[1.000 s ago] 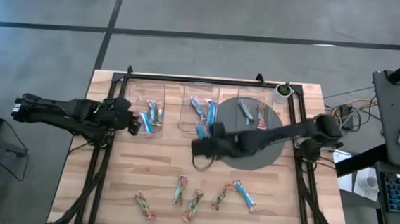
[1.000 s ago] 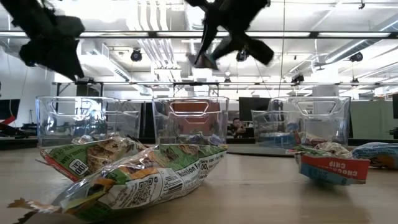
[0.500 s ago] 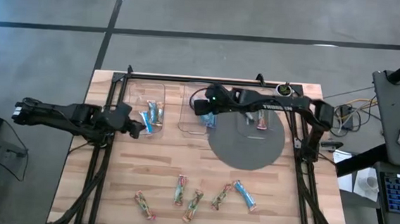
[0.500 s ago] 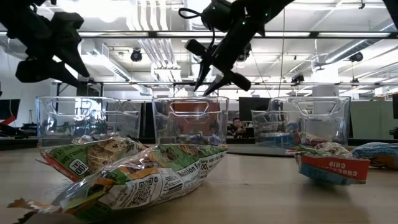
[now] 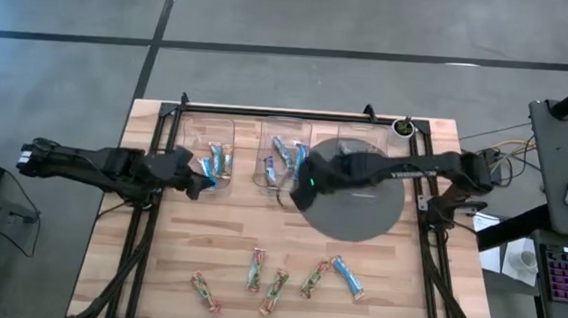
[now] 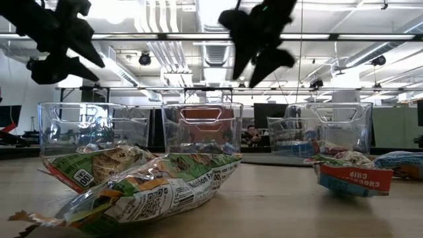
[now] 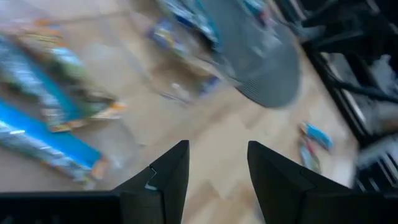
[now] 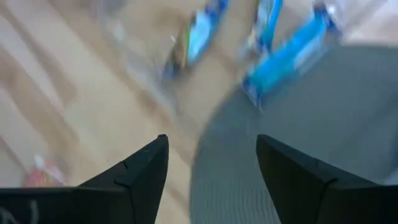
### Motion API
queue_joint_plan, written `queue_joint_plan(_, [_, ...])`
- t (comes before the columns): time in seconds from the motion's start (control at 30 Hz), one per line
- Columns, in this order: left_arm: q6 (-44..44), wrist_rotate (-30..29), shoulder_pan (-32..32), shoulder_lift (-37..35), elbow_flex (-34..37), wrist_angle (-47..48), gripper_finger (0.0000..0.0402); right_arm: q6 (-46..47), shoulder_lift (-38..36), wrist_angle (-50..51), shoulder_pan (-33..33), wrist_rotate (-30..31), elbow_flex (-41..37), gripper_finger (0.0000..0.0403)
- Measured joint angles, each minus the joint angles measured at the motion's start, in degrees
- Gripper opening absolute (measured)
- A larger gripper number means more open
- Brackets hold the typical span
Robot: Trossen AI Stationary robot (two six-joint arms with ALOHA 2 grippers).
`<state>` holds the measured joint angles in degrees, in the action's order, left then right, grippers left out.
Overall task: Pick and place Granola Bars by type
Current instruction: Put the red granola bar into the right transparent container
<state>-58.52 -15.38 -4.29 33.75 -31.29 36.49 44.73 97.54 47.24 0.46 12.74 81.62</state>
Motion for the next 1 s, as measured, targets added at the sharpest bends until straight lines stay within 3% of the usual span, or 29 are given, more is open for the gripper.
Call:
queue_joint_plan(0.23, [12.1,13.0,-4.5,4.0,0.0,-7.8,0.0147,15.7,-1.4,6.5,12.2,2.0,-1.5,0.0231])
queue_joint_plan(0.47, [22.7,16.9,-22.8,10.1,-0.2,-8.0,0.0147,31.8,0.4,6.3,20.4,3.7,-2.5,0.0229])
queue_joint_plan(0.6, [24.4,13.2,-36.4,14.5,-0.6,-8.6,0.0147,38.2,1.7,6.0,23.9,4.0,-2.6,0.0229])
queue_joint_plan(0.77, [27.0,2.1,-49.2,20.4,-1.1,-9.7,0.0147,43.2,3.3,5.7,26.3,4.7,-2.6,0.0228])
queue_joint_plan(1.0, [29.6,0.0,-52.7,31.7,-1.1,-20.6,0.0147,44.0,4.6,2.4,26.5,5.0,-2.6,0.0228])
